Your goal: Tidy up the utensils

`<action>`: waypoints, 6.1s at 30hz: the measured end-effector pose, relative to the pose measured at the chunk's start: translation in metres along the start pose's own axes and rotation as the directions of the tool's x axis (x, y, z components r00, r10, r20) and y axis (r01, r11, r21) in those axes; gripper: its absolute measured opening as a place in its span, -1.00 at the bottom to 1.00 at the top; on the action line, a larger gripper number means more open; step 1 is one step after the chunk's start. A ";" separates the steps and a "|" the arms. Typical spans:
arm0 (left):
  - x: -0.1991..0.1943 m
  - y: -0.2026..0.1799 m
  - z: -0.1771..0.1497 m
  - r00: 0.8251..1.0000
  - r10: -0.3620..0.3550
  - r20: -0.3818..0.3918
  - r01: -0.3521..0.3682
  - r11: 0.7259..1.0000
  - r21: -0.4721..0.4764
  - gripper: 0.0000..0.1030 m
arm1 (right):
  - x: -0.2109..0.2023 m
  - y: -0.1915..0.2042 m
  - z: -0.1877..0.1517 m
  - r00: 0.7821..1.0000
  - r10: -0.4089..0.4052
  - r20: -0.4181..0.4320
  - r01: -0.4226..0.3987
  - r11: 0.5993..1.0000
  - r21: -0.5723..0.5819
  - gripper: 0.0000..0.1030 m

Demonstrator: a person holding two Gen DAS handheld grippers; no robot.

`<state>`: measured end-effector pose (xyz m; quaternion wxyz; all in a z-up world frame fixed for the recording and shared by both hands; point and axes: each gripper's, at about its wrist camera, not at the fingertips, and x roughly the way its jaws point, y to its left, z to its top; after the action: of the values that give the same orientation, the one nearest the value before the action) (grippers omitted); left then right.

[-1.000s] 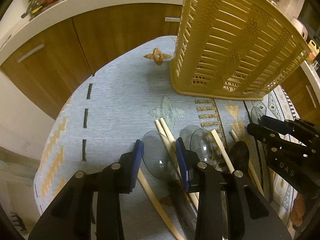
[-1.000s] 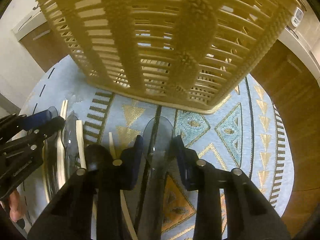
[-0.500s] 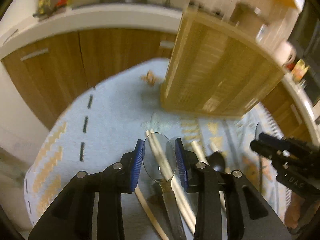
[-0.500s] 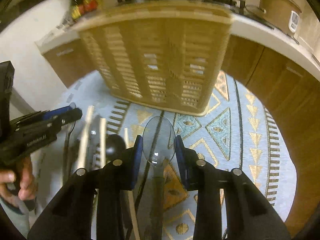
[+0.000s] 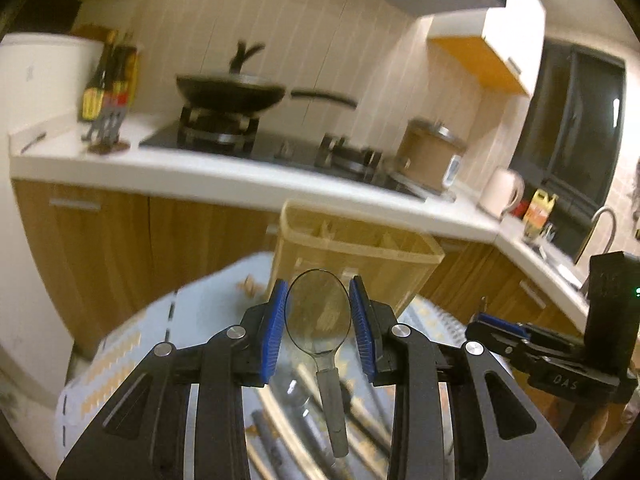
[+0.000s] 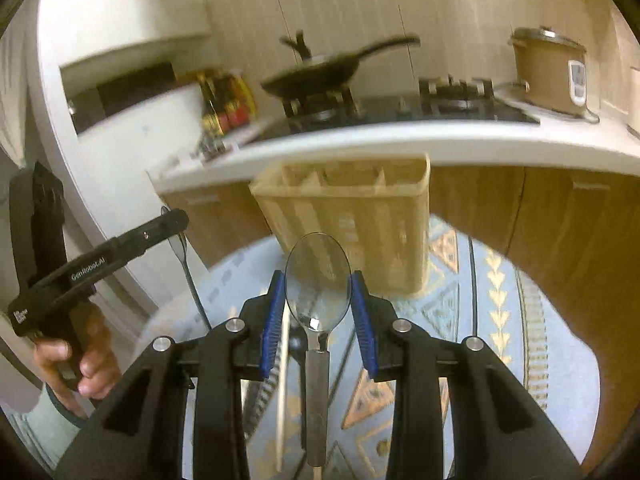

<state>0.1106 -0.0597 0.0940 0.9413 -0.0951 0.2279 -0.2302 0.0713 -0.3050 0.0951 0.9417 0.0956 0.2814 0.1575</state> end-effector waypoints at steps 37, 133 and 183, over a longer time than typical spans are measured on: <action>0.127 -0.030 0.083 0.990 0.024 0.142 -0.036 0.996 0.080 -0.41 | 0.086 -0.046 0.111 0.912 -0.277 0.304 0.286 0.958 0.017 -0.42; 0.133 0.065 -0.063 0.847 0.019 -0.531 -0.071 0.994 -0.077 -0.84 | 0.176 0.039 -0.055 0.836 -0.110 -0.538 0.007 0.982 -0.189 -0.46; 0.132 0.063 -0.076 0.798 0.203 -0.567 -0.118 0.976 0.182 -0.18 | 0.135 -0.040 -0.024 0.835 -0.093 -0.543 0.102 0.995 -0.013 -0.04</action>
<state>0.2034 -0.0733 -0.0408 0.8465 0.0648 0.4958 -0.1827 0.1747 -0.2922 -0.0029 0.8295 0.0405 0.5422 0.1278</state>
